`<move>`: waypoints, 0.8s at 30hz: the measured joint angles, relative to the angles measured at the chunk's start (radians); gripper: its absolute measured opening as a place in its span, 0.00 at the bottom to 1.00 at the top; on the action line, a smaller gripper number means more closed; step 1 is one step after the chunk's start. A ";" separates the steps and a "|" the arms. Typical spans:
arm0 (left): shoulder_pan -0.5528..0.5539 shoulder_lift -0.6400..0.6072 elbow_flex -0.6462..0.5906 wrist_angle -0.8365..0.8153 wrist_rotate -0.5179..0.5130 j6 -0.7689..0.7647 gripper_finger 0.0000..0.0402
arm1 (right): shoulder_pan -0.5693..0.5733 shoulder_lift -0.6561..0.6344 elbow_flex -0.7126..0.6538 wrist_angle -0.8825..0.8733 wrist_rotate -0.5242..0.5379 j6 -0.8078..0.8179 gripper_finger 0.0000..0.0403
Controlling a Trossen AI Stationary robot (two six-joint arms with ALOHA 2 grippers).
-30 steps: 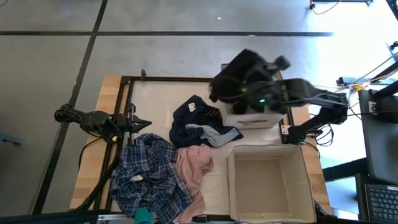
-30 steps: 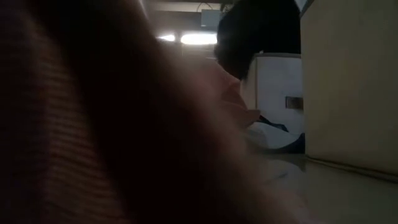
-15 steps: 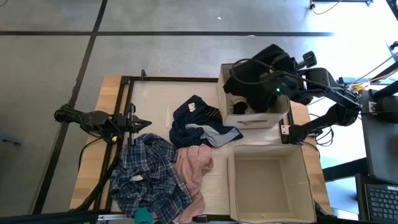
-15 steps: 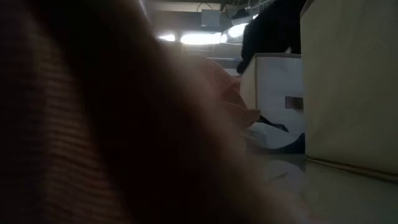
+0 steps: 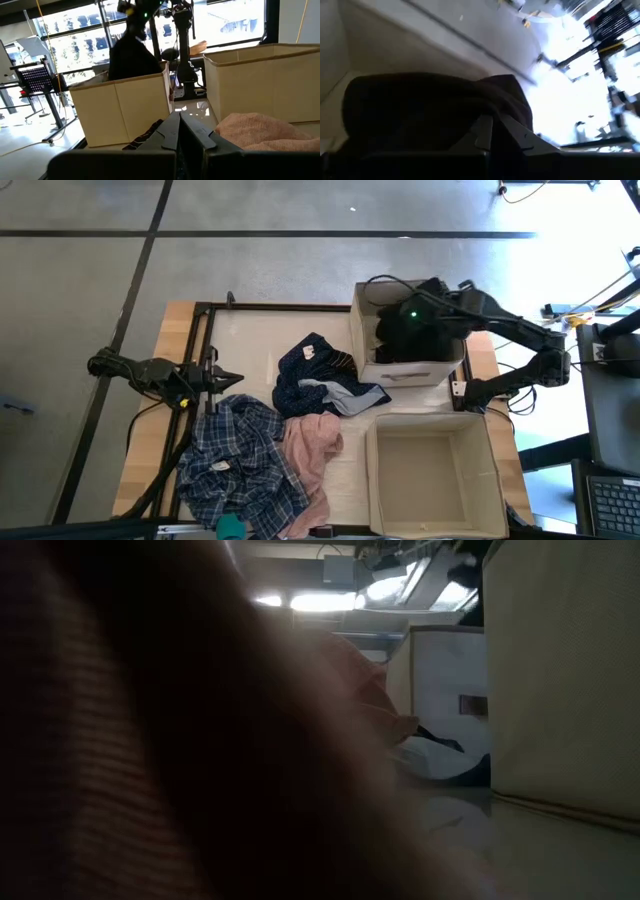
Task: Sort clothes
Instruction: Put the black shirt into the top laundry organizer
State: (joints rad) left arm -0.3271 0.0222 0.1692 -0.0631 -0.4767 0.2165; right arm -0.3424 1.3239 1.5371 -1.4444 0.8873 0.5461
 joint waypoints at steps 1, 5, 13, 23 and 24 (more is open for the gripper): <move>0.000 0.000 0.000 0.000 0.000 0.000 0.00 | -0.009 0.000 -0.030 0.031 -0.029 0.000 0.04; 0.000 0.000 0.000 0.000 0.000 0.000 0.00 | -0.039 0.001 -0.144 0.153 -0.139 -0.004 0.04; 0.000 0.000 0.000 0.000 0.000 0.000 0.00 | -0.044 0.003 -0.296 0.317 -0.313 -0.002 0.04; 0.000 0.000 0.000 0.000 0.000 -0.005 0.00 | -0.045 0.003 -0.315 0.327 -0.398 0.001 0.30; 0.000 0.000 0.000 0.000 0.000 -0.005 0.00 | -0.045 0.004 -0.308 0.315 -0.400 -0.008 0.34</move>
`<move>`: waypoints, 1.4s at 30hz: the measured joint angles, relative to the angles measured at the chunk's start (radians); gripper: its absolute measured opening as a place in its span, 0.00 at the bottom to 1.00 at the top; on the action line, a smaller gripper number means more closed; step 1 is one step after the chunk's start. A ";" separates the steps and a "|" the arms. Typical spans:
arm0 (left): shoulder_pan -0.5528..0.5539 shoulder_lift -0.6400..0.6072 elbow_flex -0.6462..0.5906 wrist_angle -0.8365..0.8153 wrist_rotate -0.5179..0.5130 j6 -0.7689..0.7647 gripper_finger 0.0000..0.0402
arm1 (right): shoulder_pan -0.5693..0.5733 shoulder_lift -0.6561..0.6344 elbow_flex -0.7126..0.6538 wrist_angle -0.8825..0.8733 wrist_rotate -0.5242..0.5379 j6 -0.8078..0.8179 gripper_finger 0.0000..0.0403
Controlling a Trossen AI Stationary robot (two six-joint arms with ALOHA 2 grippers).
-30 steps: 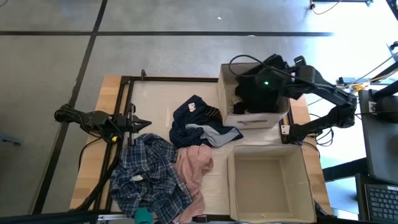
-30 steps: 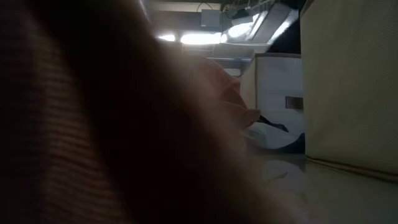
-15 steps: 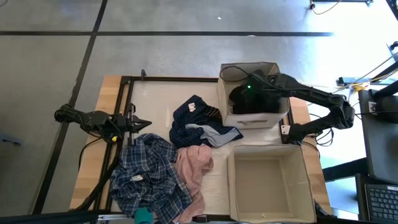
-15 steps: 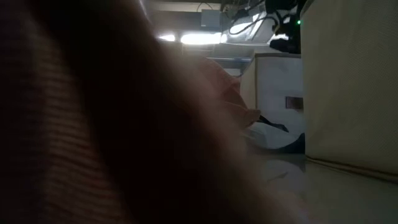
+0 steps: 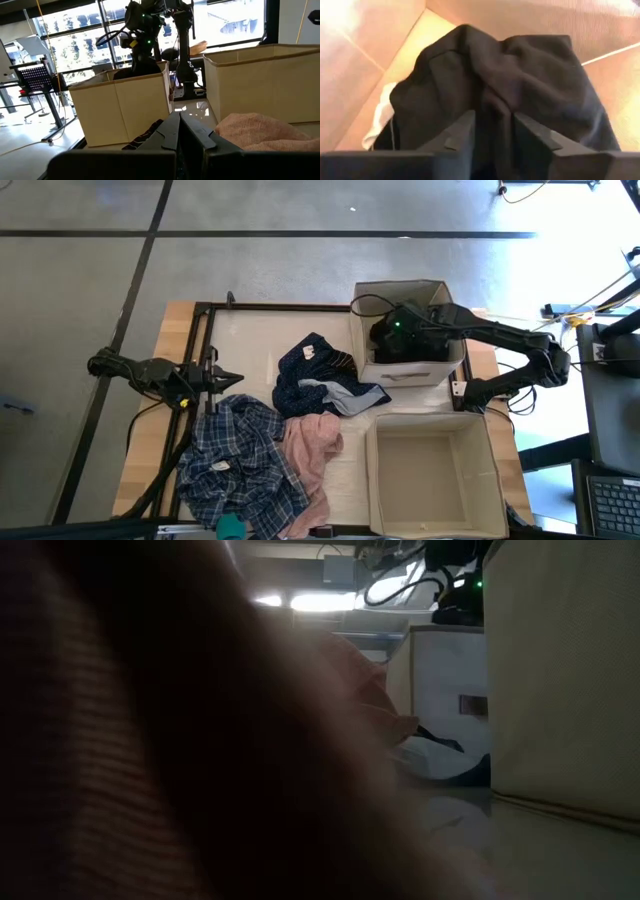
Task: Sort clothes
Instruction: Put the black shirt into the top laundry organizer, then put the black striped sock into the top laundry organizer
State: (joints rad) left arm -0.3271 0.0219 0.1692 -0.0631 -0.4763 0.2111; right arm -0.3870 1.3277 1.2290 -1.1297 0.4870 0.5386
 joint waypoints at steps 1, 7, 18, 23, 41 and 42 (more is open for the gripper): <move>0.000 0.000 0.000 0.000 0.000 0.000 0.00 | 0.000 0.001 0.015 -0.021 -0.002 -0.011 0.37; 0.000 0.000 0.000 0.000 0.000 0.002 0.00 | 0.002 0.000 0.183 -0.102 -0.088 -0.003 0.52; 0.000 0.000 0.000 -0.001 0.000 -0.005 0.00 | 0.245 0.030 0.250 0.388 -0.115 -0.153 0.55; 0.000 0.000 0.000 0.000 0.000 -0.004 0.00 | 0.342 0.118 0.248 0.553 -0.123 -0.261 0.55; 0.000 0.000 0.000 -0.002 0.000 0.002 0.00 | 0.388 0.503 0.251 0.537 -0.159 -0.572 0.55; 0.000 0.000 0.000 -0.002 0.000 0.002 0.00 | 0.388 0.515 0.251 0.513 -0.141 -0.573 0.55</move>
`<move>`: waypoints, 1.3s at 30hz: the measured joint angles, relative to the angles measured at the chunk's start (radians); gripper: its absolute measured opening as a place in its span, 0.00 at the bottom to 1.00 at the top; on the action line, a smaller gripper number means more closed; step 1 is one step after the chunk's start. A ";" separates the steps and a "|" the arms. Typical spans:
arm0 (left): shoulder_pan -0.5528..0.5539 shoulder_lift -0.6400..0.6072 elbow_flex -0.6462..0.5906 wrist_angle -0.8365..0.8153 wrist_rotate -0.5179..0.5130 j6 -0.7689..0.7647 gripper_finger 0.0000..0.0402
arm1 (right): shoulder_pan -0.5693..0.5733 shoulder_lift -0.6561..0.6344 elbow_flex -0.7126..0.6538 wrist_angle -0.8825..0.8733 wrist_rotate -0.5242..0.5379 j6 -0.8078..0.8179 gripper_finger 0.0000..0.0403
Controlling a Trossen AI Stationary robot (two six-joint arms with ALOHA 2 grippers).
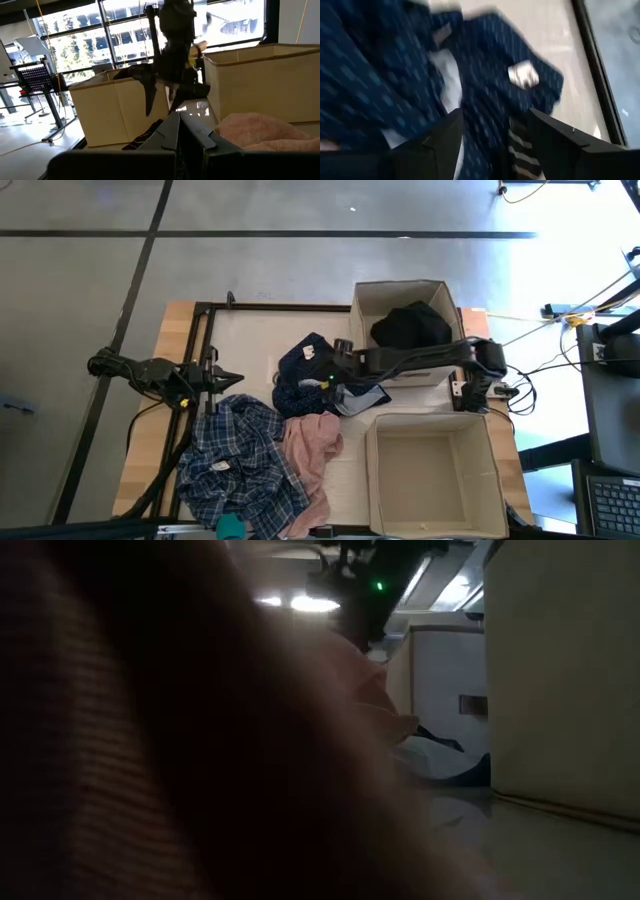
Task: Sort clothes
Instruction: Put the black striped sock into the top laundry organizer
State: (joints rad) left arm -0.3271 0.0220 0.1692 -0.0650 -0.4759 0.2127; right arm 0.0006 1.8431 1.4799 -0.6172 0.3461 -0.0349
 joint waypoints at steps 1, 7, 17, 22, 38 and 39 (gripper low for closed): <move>0.000 0.000 0.000 -0.001 0.000 -0.001 0.00 | 0.000 0.011 0.000 -0.025 0.016 0.000 0.55; 0.000 0.000 0.000 -0.001 0.000 -0.002 0.00 | -0.001 0.066 0.000 -0.155 0.063 -0.001 0.55; 0.000 0.000 0.000 -0.001 0.000 -0.003 0.00 | -0.011 0.167 0.000 -0.174 0.147 -0.044 0.55; 0.000 0.000 0.000 -0.002 0.000 -0.003 0.00 | -0.030 0.213 0.000 -0.209 0.188 -0.039 0.55; 0.000 0.000 0.000 -0.003 0.000 -0.003 0.00 | 0.015 0.204 0.019 -0.237 0.281 -0.043 0.03; 0.000 0.000 0.000 -0.003 0.000 -0.003 0.00 | 0.025 0.200 0.033 -0.246 0.296 -0.038 0.05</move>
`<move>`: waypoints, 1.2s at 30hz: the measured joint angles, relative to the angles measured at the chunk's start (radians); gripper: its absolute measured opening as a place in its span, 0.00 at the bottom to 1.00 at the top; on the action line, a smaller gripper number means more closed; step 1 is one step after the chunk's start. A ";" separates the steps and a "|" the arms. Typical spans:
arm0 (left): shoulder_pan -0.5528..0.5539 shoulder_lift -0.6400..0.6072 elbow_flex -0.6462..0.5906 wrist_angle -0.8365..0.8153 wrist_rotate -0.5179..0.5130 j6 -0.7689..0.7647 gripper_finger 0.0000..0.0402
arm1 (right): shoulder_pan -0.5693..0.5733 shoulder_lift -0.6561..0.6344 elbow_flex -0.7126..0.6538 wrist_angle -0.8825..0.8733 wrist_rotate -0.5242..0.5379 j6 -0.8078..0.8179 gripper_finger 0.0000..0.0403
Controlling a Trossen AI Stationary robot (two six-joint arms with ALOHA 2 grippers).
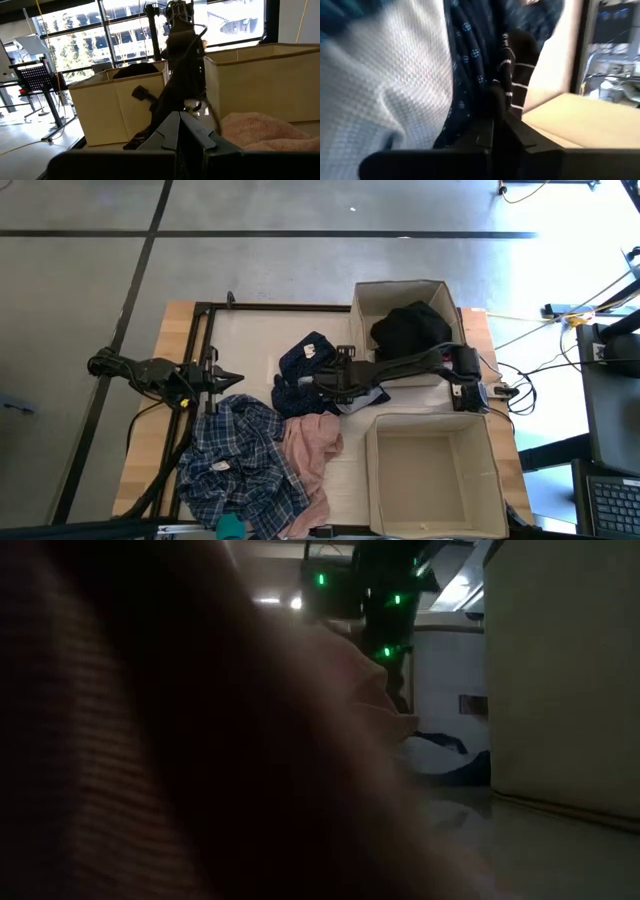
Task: Sort clothes
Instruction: Put the black striped sock into the top laundry organizer
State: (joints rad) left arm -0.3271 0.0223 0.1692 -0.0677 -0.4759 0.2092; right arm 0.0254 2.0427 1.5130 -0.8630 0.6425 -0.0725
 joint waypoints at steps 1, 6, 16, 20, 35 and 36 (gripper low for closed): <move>0.000 0.000 0.000 0.000 0.000 0.000 0.00 | 0.009 -0.004 0.017 -0.011 0.014 0.007 0.07; 0.000 0.000 0.000 0.000 0.000 0.000 0.00 | 0.048 -0.010 0.145 -0.089 0.060 0.015 0.09; 0.000 0.000 0.000 -0.005 0.000 -0.006 0.00 | 0.089 -0.010 0.397 -0.167 0.068 0.020 0.07; 0.000 0.000 0.000 -0.005 0.000 -0.006 0.00 | 0.101 -0.011 0.467 -0.177 0.061 0.024 0.09; 0.000 0.000 0.000 -0.002 0.000 -0.024 0.00 | 0.113 -0.001 0.357 0.199 -0.267 0.121 0.08; 0.000 0.000 0.000 -0.002 0.000 -0.025 0.00 | 0.114 -0.001 0.329 0.249 -0.294 0.119 0.08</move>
State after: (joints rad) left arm -0.3271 0.0220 0.1692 -0.0696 -0.4759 0.1845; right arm 0.1394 2.0418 1.8419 -0.6137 0.3483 0.0461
